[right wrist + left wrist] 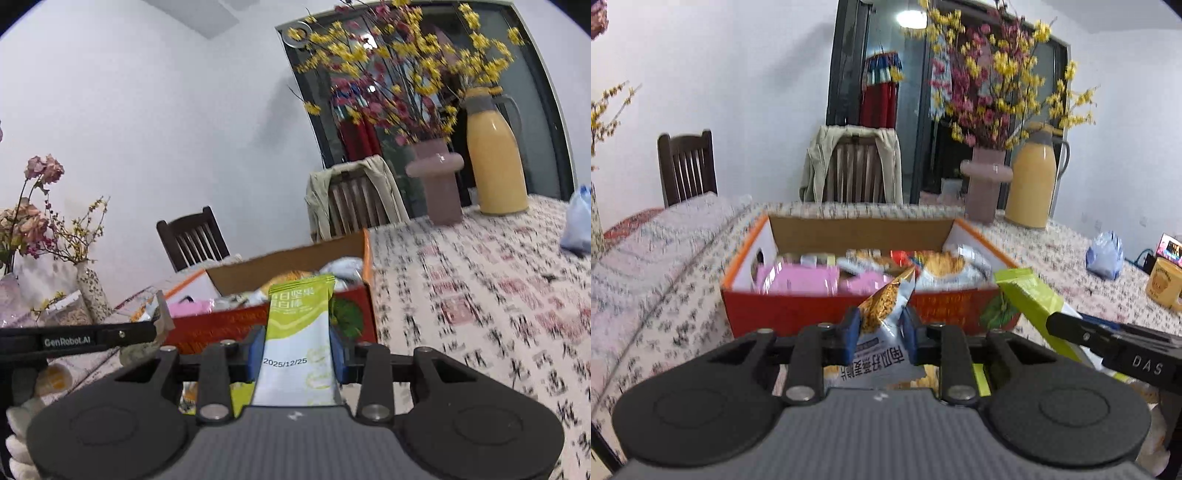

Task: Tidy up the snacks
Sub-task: 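Carry both packets over the box and open both grippers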

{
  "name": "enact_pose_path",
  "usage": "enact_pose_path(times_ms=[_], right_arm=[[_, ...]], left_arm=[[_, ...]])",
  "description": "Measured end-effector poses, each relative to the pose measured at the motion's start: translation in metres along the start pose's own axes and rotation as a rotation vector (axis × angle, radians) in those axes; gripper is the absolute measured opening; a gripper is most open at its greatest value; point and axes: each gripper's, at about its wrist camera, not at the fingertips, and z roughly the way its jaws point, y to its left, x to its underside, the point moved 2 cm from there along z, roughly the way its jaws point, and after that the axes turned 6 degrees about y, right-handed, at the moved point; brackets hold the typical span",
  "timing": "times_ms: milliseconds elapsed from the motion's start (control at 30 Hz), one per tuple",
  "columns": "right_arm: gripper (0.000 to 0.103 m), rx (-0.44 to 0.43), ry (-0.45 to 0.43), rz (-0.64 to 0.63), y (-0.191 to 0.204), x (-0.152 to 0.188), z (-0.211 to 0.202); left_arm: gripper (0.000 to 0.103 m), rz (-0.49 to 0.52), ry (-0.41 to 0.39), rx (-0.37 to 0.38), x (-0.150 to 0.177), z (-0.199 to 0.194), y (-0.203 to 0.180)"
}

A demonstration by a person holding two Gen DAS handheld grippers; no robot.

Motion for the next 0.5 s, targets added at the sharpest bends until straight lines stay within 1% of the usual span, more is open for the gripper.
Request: enact_pose_path(times_ms=[167, 333, 433, 500], right_arm=[[0.036, -0.002, -0.036, -0.028, 0.009, -0.022, 0.011], [0.036, 0.019, -0.058, -0.042, 0.012, -0.051, 0.036], [0.036, 0.033, -0.061, -0.036, 0.011, -0.069, 0.053], [0.036, 0.042, -0.060, -0.035, 0.013, -0.080, 0.065]], left_arm=[[0.025, -0.006, -0.058, -0.024, -0.025, -0.001, 0.004], [0.025, -0.006, -0.110, -0.052, -0.052, 0.007, 0.007], [0.025, -0.014, -0.120, -0.068, -0.065, 0.018, 0.012], [0.025, -0.020, -0.109, -0.078, -0.070, 0.030, 0.016]])
